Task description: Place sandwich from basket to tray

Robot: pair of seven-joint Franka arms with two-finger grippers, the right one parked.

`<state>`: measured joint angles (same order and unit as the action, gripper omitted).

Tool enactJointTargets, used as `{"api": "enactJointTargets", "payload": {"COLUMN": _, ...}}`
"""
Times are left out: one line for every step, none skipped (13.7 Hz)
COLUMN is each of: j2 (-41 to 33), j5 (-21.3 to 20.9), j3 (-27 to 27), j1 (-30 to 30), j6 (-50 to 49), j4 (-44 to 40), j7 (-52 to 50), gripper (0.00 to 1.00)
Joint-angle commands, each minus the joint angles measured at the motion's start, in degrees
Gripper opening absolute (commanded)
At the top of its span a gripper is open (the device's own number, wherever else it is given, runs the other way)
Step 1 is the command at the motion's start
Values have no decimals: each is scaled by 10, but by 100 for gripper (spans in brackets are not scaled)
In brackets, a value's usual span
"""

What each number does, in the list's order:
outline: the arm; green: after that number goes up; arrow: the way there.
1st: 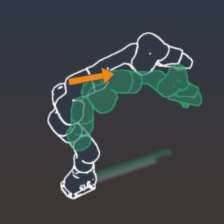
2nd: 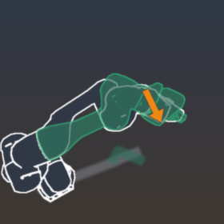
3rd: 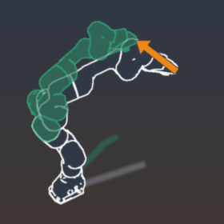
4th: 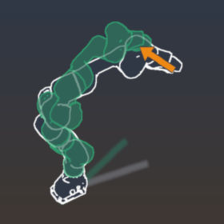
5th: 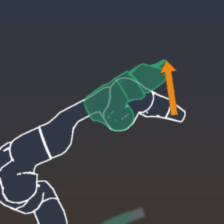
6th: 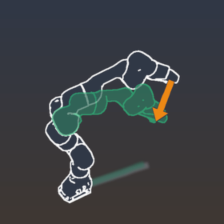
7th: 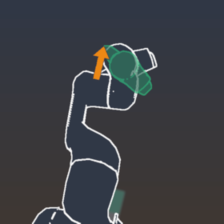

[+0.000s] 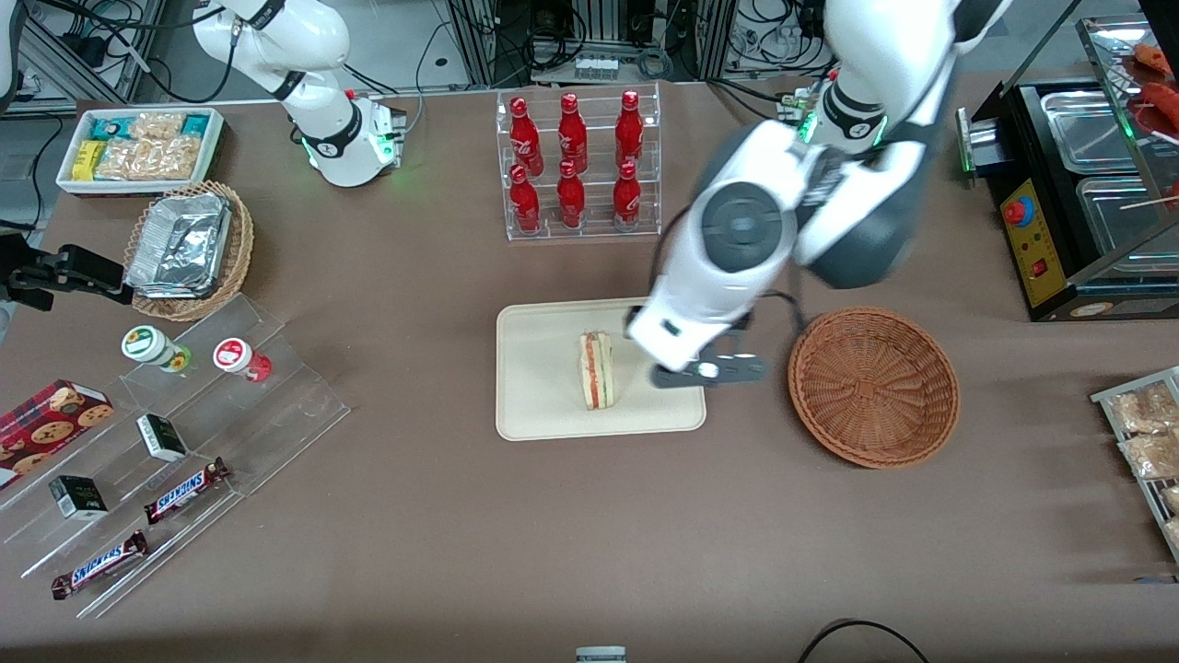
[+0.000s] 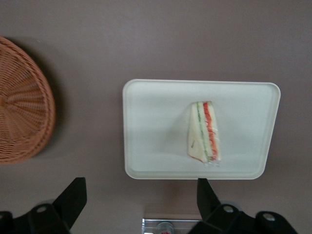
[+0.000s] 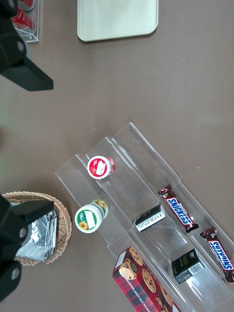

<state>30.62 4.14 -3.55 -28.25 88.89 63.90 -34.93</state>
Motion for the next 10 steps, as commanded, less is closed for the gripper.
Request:
{"api": "enactJointTargets", "payload": {"j2": -28, "j5": 12, "j3": -1, "j1": 43, "j6": -37, "j4": 16, "j7": 87, "gripper": 100}}
{"api": "enactJointTargets", "payload": {"j2": -36, "j5": 12, "j3": -1, "j1": 62, "j6": -47, "j4": 22, "j7": 123, "gripper": 100}}
{"api": "enactJointTargets", "payload": {"j2": -52, "j5": 12, "j3": -1, "j1": 77, "j6": -48, "j4": 38, "j7": 153, "gripper": 100}}
{"api": "enactJointTargets", "payload": {"j2": -76, "j5": 11, "j3": -1, "j1": 93, "j6": -44, "j4": 68, "j7": 187, "gripper": 100}}
{"api": "enactJointTargets", "payload": {"j2": -96, "j5": 9, "j3": -1, "j1": 109, "j6": -41, "j4": 93, "j7": 218, "gripper": 100}}
{"api": "enactJointTargets", "payload": {"j2": -112, "j5": 5, "j3": -1, "j1": 122, "j6": -42, "j4": 111, "j7": 245, "gripper": 100}}
{"api": "enactJointTargets", "payload": {"j2": -126, "j5": 3, "j3": 0, "j1": 130, "j6": -43, "j4": 124, "j7": 259, "gripper": 100}}
{"api": "enactJointTargets", "payload": {"j2": -138, "j5": 0, "j3": 0, "j1": 140, "j6": -43, "j4": 135, "j7": 261, "gripper": 100}}
{"api": "enactJointTargets", "payload": {"j2": -152, "j5": -10, "j3": 0, "j1": 146, "j6": -43, "j4": 151, "j7": 261, "gripper": 100}}
{"api": "enactJointTargets", "payload": {"j2": -168, "j5": -22, "j3": 1, "j1": 147, "j6": -43, "j4": 169, "j7": 269, "gripper": 100}}
